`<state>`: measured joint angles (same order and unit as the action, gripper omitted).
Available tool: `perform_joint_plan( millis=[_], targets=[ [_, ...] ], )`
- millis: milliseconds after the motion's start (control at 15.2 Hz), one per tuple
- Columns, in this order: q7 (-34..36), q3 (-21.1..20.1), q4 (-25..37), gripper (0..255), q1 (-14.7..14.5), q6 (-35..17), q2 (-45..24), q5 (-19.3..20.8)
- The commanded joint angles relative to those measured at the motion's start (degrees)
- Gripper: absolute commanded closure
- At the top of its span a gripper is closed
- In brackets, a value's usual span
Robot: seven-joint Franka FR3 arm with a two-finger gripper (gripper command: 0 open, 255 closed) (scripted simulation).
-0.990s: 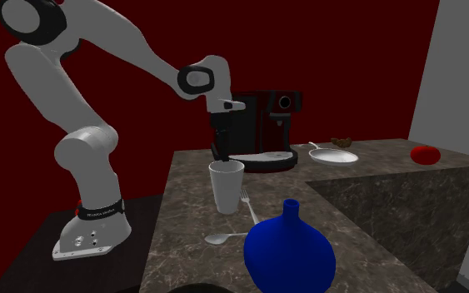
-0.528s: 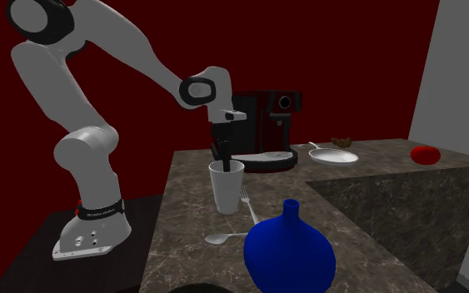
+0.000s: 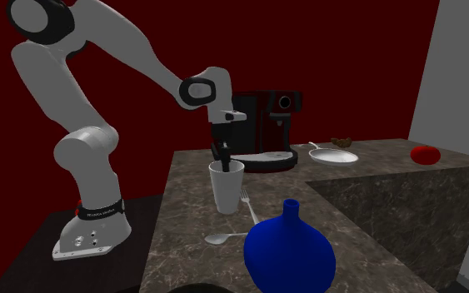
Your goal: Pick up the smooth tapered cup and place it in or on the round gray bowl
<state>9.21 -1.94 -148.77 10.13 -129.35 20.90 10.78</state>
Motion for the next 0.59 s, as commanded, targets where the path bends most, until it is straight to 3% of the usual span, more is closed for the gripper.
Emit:
perform_joint_plan(
  millis=[0,528],
  targets=[
    [0.0,0.0,0.0,255,0.0,0.0,0.0,0.0],
    [-0.19,0.02,0.42,255,-0.06,0.87,0.47,-0.15]
  ],
)
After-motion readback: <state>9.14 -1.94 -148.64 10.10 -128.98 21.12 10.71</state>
